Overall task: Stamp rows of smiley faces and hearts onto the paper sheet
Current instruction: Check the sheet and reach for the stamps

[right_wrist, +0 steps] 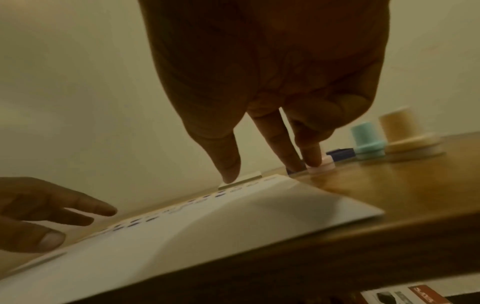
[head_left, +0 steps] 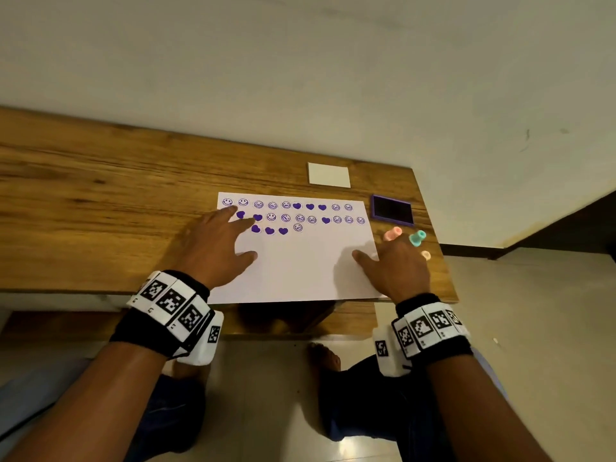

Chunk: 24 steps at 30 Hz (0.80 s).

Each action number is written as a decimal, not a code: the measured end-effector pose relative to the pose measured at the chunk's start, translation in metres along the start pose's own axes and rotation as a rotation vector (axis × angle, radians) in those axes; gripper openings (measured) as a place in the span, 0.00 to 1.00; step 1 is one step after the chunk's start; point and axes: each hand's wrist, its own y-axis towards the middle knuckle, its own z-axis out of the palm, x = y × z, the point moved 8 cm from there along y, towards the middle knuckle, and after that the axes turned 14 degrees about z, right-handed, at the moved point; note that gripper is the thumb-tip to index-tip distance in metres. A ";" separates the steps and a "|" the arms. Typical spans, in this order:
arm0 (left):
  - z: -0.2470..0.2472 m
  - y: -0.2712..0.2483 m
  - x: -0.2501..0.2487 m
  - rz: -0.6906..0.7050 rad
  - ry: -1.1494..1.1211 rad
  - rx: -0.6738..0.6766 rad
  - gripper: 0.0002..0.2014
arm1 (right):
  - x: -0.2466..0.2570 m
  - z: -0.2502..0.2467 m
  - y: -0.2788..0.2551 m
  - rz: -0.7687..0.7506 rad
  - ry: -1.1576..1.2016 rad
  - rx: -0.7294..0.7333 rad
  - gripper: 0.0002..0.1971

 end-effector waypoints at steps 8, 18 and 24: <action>0.012 -0.001 0.002 -0.033 0.007 0.102 0.31 | 0.001 0.009 -0.002 0.015 -0.018 0.023 0.43; 0.008 -0.005 0.007 -0.041 0.003 0.066 0.31 | 0.018 -0.006 -0.012 0.066 0.884 0.280 0.28; 0.006 -0.005 0.006 -0.032 -0.009 0.046 0.30 | -0.003 -0.005 0.008 0.130 0.892 0.313 0.22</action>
